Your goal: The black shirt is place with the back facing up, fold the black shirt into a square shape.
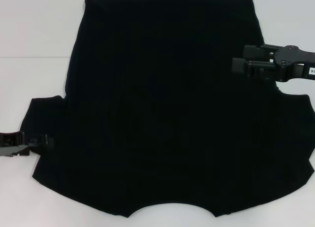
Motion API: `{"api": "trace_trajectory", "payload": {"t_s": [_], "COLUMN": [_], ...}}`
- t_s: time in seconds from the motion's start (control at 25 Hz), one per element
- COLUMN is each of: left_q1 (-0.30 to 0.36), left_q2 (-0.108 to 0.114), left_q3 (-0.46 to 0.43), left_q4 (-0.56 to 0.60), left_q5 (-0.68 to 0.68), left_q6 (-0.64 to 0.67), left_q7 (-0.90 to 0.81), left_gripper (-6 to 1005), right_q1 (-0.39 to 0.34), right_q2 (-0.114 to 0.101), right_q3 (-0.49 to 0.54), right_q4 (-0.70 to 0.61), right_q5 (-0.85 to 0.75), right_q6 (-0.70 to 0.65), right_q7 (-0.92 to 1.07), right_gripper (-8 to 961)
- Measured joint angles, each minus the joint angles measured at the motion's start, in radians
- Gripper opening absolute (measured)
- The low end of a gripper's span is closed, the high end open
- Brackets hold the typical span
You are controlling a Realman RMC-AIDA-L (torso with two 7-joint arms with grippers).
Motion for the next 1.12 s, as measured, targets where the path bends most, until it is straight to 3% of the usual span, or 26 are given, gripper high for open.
{"api": "trace_trajectory", "payload": {"t_s": [0.56, 1.12], "left_q1": [-0.004, 0.000], "left_q2": [0.002, 0.002], "left_q3": [0.005, 0.003], "left_q4": [-0.001, 0.001], "left_q5": [0.002, 0.007], "left_q6": [-0.027, -0.147], "left_q7": [-0.008, -0.009], "left_gripper": [883, 881], "right_q1": [0.002, 0.004], "right_q2": [-0.003, -0.003], "right_q3": [0.000, 0.000], "right_q4": [0.000, 0.000], "right_q5": [0.007, 0.008], "right_q6": [0.006, 0.012], "right_q7": [-0.001, -0.001], "right_gripper": [838, 837]}}
